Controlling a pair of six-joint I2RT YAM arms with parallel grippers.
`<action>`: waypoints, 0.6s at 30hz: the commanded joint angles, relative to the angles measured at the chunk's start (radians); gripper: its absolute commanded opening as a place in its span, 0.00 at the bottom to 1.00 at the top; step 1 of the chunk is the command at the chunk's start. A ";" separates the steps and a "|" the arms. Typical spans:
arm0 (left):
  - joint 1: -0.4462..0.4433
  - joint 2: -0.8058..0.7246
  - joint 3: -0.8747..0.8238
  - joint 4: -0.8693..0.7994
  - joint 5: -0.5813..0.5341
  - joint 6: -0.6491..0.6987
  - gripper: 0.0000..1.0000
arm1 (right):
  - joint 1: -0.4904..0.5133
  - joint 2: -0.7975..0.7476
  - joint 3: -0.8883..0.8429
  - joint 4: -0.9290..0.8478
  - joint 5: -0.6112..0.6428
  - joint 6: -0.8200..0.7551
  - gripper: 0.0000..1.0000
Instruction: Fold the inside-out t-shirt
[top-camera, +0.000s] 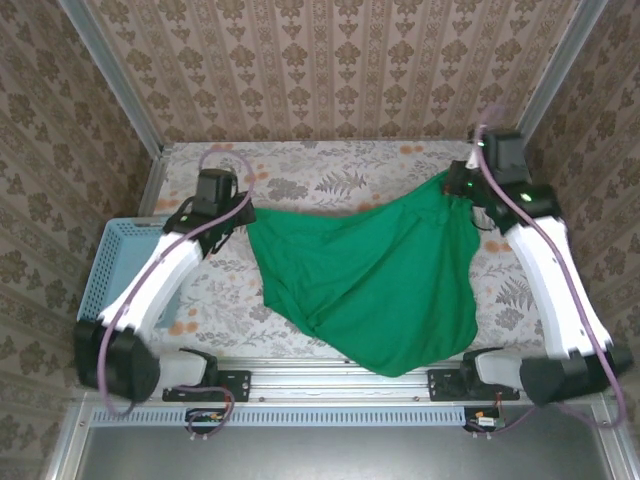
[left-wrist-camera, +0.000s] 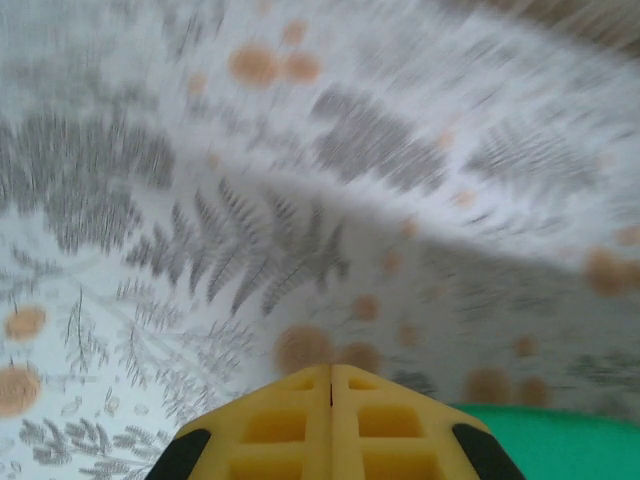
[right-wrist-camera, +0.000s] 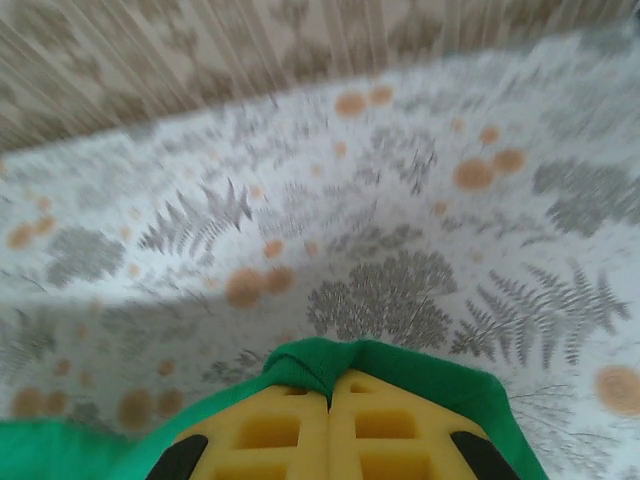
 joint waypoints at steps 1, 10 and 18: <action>0.050 0.183 0.064 0.040 0.035 -0.053 0.00 | -0.006 0.172 -0.007 0.169 -0.060 0.005 0.00; 0.125 0.650 0.459 -0.007 0.102 -0.014 0.04 | -0.031 0.717 0.460 0.083 0.021 -0.015 0.22; 0.199 0.762 0.727 -0.175 0.132 0.021 0.51 | -0.066 0.815 0.676 -0.055 0.024 0.003 0.55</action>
